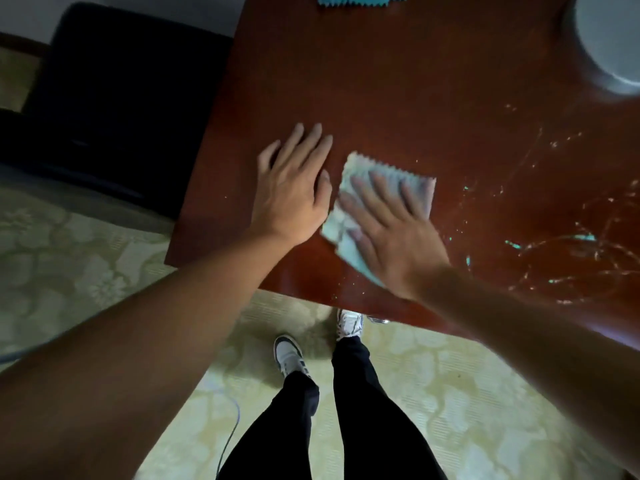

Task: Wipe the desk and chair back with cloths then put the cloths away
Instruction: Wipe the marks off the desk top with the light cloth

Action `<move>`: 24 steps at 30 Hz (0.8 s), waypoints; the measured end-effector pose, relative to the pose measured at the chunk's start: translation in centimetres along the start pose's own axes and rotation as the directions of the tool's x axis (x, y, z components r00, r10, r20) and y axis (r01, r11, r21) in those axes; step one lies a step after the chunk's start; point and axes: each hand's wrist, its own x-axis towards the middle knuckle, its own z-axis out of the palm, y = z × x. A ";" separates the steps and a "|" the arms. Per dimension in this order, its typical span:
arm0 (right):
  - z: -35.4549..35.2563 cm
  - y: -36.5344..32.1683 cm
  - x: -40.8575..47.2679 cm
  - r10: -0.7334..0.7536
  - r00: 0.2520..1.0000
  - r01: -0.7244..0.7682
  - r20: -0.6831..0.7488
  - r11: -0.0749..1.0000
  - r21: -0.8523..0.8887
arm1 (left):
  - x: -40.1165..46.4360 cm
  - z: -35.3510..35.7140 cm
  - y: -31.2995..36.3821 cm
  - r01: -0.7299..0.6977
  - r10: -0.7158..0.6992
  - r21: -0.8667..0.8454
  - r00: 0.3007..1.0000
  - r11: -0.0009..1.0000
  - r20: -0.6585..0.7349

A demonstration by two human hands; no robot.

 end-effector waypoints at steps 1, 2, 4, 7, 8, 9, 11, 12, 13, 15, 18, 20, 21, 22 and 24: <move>0.0 -1.0 -1.3 -0.039 0.998 0.039 0.048 0.999 -0.009 | -1.4 -0.2 0.1 -0.024 0.024 -0.010 1.000 1.000 0.000; -0.2 -0.9 -1.4 -0.076 0.991 0.077 0.106 0.997 -0.011 | -2.8 -0.3 0.2 -0.058 0.058 -0.020 0.998 0.998 0.008; -0.9 0.9 0.5 -0.082 0.986 0.085 0.143 0.996 -0.017 | -5.2 -0.3 0.3 -0.109 0.110 -0.041 0.993 0.993 0.037; -1.6 4.4 4.3 0.159 0.985 -0.160 0.067 0.987 0.014 | -5.6 -0.4 0.0 -0.088 0.089 -0.088 0.996 0.992 0.009; -1.6 4.6 4.7 0.234 0.971 -0.235 0.046 0.972 0.026 | -5.5 -0.3 0.1 -0.070 0.070 -0.091 0.997 0.993 0.007; -1.3 3.7 4.5 0.265 0.964 -0.265 0.021 0.964 0.035 | -5.4 -0.3 0.1 -0.063 0.064 -0.089 0.998 0.994 0.005; -0.5 -0.1 2.0 0.216 0.976 -0.216 -0.003 0.976 0.007 | -5.4 -0.2 0.1 -0.068 0.070 -0.097 0.997 0.993 0.013; 0.0 -2.3 0.2 0.149 0.989 -0.149 0.001 0.989 -0.004 | -5.4 -0.3 0.1 -0.063 0.065 -0.091 0.998 0.994 0.013; 0.4 -4.1 -1.7 0.086 0.996 -0.086 0.015 0.996 0.005 | -5.3 -0.3 0.1 -0.061 0.062 -0.080 0.998 0.995 0.010; 0.6 -5.5 -3.9 -0.017 0.997 0.016 0.072 1.000 0.020 | -5.4 -0.3 0.2 -0.065 0.066 -0.068 0.998 0.996 0.011; -0.1 -2.4 -0.7 -0.019 0.996 0.018 0.088 1.000 0.020 | -5.3 -0.2 0.2 -0.066 0.066 -0.084 0.998 0.994 -0.001; -0.6 -0.1 2.3 0.119 0.992 -0.120 0.031 0.990 0.068 | -5.4 -0.3 0.2 -0.063 0.063 -0.095 0.998 0.993 -0.012; -0.7 0.3 3.1 0.197 0.980 -0.198 0.016 0.977 0.081 | -5.5 -0.4 0.2 -0.065 0.065 -0.103 0.998 0.993 -0.008; -0.6 -0.2 3.2 0.242 0.970 -0.242 0.003 0.968 0.073 | -5.4 -0.6 0.3 -0.072 0.072 -0.111 0.997 0.991 0.002; 0.1 -3.1 1.6 0.206 0.979 -0.205 -0.013 0.978 0.022 | -5.6 -1.1 0.1 -0.070 0.072 -0.115 0.997 0.991 0.012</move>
